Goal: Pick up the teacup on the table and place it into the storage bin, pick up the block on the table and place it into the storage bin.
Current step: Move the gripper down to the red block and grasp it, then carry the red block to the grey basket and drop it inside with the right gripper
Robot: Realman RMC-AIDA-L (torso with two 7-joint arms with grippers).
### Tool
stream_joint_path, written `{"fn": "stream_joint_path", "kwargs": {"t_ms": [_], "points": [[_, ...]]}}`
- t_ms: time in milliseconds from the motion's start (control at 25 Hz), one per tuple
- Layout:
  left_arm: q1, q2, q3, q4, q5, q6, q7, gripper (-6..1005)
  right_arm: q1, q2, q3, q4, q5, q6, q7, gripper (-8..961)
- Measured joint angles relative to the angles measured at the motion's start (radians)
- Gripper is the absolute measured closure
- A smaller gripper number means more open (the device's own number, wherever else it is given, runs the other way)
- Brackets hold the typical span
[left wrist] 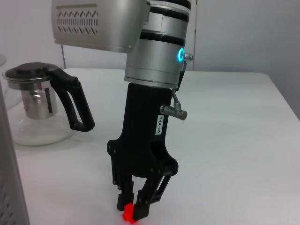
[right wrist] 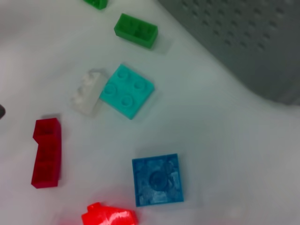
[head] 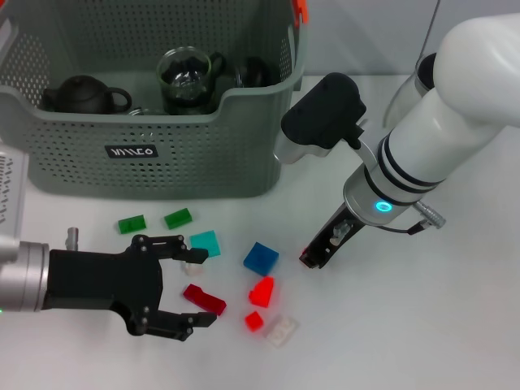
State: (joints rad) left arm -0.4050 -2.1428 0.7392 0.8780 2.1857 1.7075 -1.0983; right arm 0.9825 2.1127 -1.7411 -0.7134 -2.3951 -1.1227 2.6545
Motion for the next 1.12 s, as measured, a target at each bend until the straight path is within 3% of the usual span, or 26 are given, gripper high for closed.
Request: {"fn": "stream_joint_path", "kwargs": {"t_ms": [360,600,760,880,1120], "points": [[0.007,0.0,-0.007,-0.001,0.002,0.003,0.001,151,-0.01,-0.003,0.0,-0.021,-0.004,-0.002,0.005,749],[0.016,0.001,-0.05,0.002,0.004,0.02,0.001,152,-0.075,-0.014,0.062,-0.171,-0.006,-0.102,-0.029,748],[0.021,0.002,-0.095,0.0,0.004,0.03,0.001,152,-0.134,-0.013,0.224,-0.353,0.007,-0.296,-0.107,738],[0.022,0.003,-0.112,0.0,0.003,0.03,-0.002,151,-0.138,-0.014,0.347,-0.465,0.059,-0.454,-0.139,730],[0.025,0.0,-0.12,-0.003,-0.003,0.025,-0.01,151,-0.023,-0.016,0.677,-0.563,0.199,-0.703,-0.2,714]]}}
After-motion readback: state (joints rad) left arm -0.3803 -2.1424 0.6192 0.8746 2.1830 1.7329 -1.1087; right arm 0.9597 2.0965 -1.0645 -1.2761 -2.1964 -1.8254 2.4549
